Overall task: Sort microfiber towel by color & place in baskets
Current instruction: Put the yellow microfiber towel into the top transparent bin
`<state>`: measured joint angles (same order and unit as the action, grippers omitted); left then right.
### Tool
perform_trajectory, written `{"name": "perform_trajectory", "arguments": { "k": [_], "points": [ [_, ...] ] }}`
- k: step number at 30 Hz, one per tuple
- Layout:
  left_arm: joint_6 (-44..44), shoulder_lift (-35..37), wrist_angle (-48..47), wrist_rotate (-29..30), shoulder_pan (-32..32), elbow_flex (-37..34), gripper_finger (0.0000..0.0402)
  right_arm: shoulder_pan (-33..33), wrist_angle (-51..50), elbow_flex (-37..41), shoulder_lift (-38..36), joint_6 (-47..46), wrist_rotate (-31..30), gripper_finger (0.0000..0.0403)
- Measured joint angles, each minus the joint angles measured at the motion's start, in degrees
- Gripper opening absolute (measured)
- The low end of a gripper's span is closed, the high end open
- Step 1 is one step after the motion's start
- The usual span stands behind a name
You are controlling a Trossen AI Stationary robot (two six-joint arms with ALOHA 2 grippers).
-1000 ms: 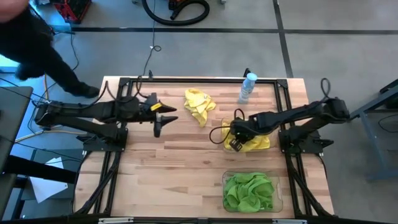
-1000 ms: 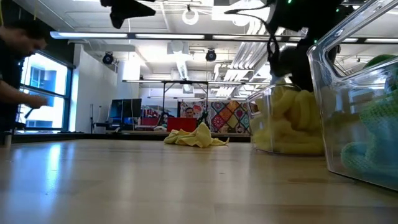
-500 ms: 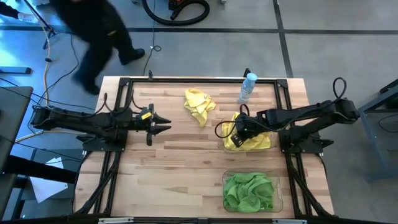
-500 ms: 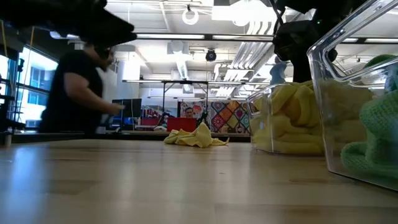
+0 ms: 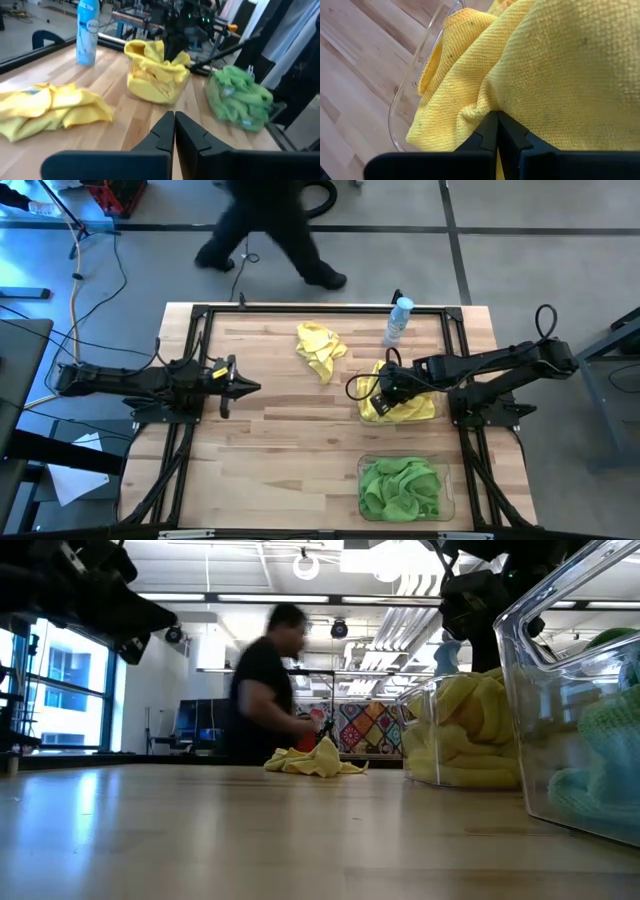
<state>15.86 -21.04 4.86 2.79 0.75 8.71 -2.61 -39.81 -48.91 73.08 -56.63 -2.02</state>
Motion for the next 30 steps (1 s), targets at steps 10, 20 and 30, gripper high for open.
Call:
{"name": "perform_trajectory", "arguments": {
  "k": [10,20,30],
  "points": [
    [-5.6,10.9,-10.8,1.3,0.9,0.0,0.0000,0.0,0.2,-0.1,0.0,0.0,0.0,0.0000],
    [-5.3,17.9,-8.1,0.6,0.8,-5.9,0.0000,-0.2,0.1,-0.2,-0.5,-6.9,0.0,0.0000],
    [-8.6,18.9,-6.5,-0.9,0.8,-7.1,0.0000,-3.8,-22.3,-15.2,-2.8,-15.1,-6.2,0.0000]
  ]
}}
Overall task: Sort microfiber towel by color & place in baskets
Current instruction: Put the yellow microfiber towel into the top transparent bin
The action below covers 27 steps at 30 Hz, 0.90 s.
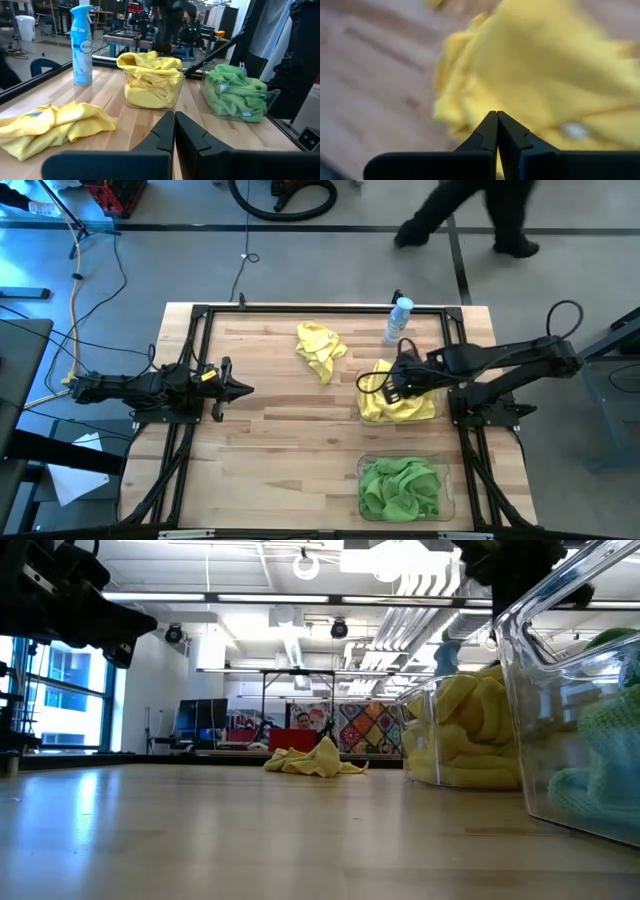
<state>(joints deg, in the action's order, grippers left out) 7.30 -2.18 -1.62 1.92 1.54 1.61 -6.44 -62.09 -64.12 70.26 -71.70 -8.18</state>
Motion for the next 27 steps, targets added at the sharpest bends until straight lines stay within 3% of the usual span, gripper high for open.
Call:
{"name": "perform_trajectory", "arguments": {
  "k": [3,7,11,18,23,27],
  "points": [
    [0.0,0.0,0.0,0.0,0.0,0.0,0.0000,0.2,-8.3,-4.2,0.2,-1.7,-6.4,0.0000],
    [0.0,0.0,0.0,0.0,0.0,0.0,0.0001,3.3,-9.2,-3.5,0.2,-1.8,-12.3,0.0000],
    [0.0,-0.1,0.0,0.0,0.0,0.0,0.0001,6.2,-3.7,3.9,1.6,-2.9,-9.3,0.0000],
    [0.0,-0.1,0.1,0.2,0.0,0.0,0.0001,6.6,18.5,21.4,2.5,-6.0,-6.2,0.0000],
    [0.0,-0.1,0.1,0.2,0.0,0.0,0.0001,7.6,23.6,28.8,2.4,-5.4,-6.5,0.0000],
    [0.0,-0.1,0.1,0.2,0.0,0.0,0.0001,7.6,23.8,29.7,2.4,-3.1,-6.8,0.0000]
  ]
}}
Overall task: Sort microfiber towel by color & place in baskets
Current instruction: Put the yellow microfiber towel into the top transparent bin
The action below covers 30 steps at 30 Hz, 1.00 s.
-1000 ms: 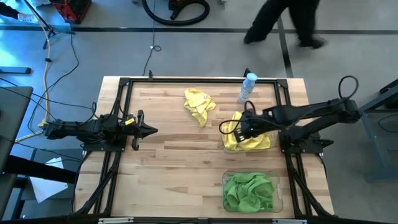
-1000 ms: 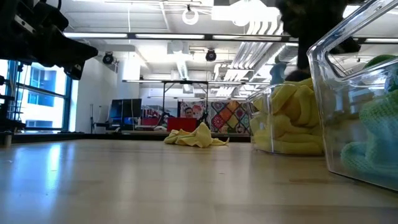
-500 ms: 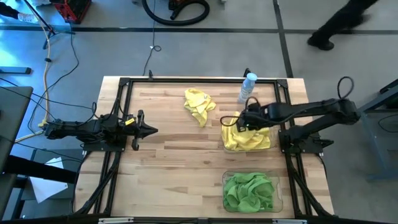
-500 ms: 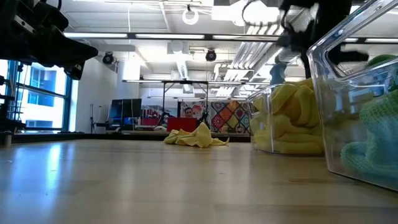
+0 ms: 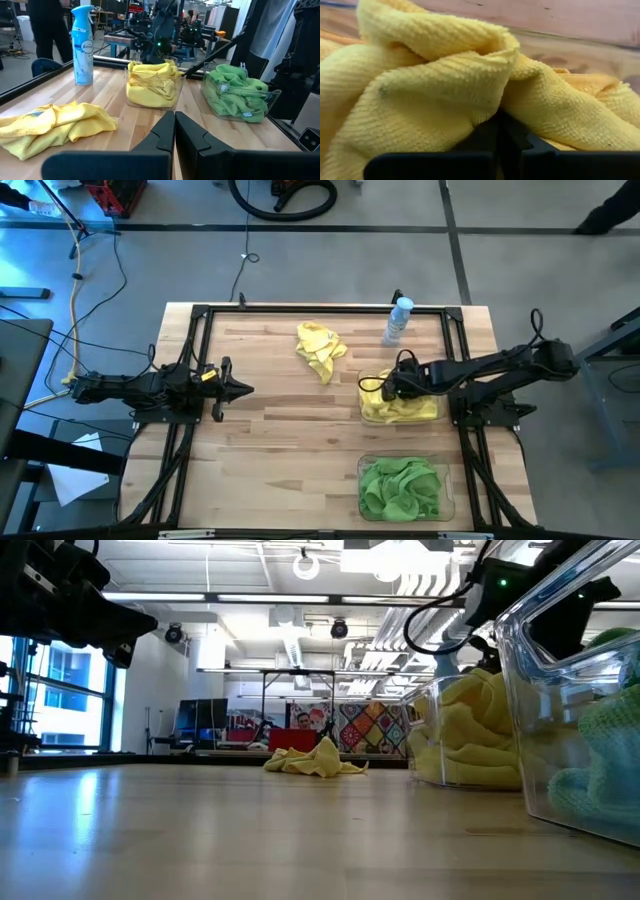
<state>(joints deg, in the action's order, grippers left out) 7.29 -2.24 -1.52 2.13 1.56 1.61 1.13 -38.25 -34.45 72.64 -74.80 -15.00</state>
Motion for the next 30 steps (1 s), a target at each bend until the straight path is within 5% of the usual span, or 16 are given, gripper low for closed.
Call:
{"name": "perform_trajectory", "arguments": {
  "k": [16,21,30],
  "points": [
    [0.0,0.0,0.0,0.0,0.0,0.0,0.0001,-0.3,-26.2,-24.0,0.2,10.6,-2.4,0.0000],
    [0.0,0.0,0.0,0.0,0.0,0.0,0.0001,-2.1,-24.5,-28.5,0.1,13.0,-5.8,0.0000],
    [0.0,0.0,0.0,0.0,0.0,0.0,0.0001,-5.7,-15.9,-25.5,3.9,12.9,-6.3,0.0000]
  ]
}}
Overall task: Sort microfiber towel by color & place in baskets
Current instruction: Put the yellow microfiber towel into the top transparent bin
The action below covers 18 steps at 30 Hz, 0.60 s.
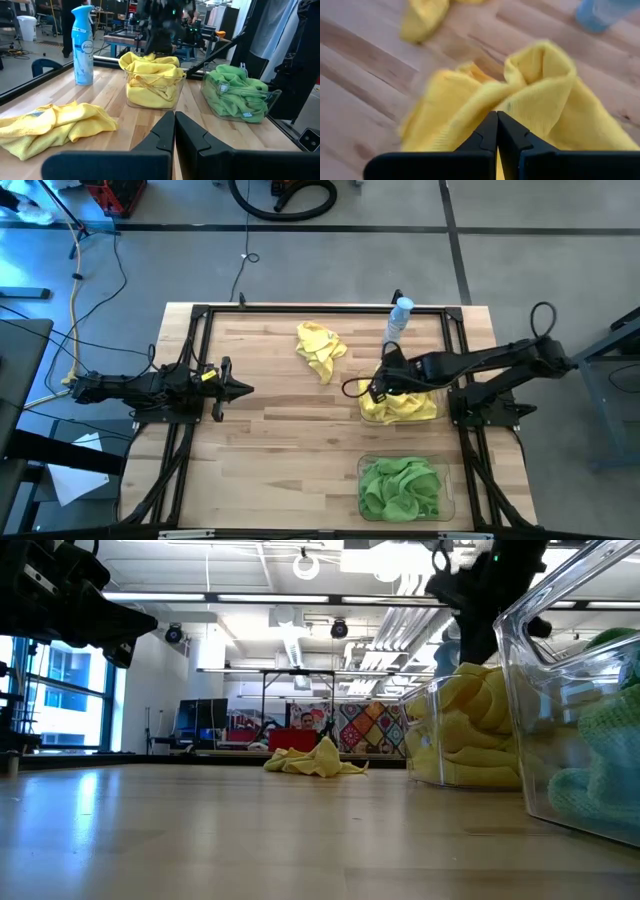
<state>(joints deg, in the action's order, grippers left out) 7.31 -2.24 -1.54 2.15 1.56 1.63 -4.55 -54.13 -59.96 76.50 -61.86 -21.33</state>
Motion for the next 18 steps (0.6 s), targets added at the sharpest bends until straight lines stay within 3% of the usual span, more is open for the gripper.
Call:
{"name": "perform_trajectory", "arguments": {
  "k": [11,18],
  "points": [
    [0.0,0.0,0.0,0.0,0.0,0.0,0.0001,-0.6,2.6,1.2,12.3,0.9,4.6,0.0000],
    [0.0,0.0,0.0,0.0,0.0,0.0,0.0001,-3.0,2.4,1.0,8.6,-2.1,7.3,0.0000]
  ]
}}
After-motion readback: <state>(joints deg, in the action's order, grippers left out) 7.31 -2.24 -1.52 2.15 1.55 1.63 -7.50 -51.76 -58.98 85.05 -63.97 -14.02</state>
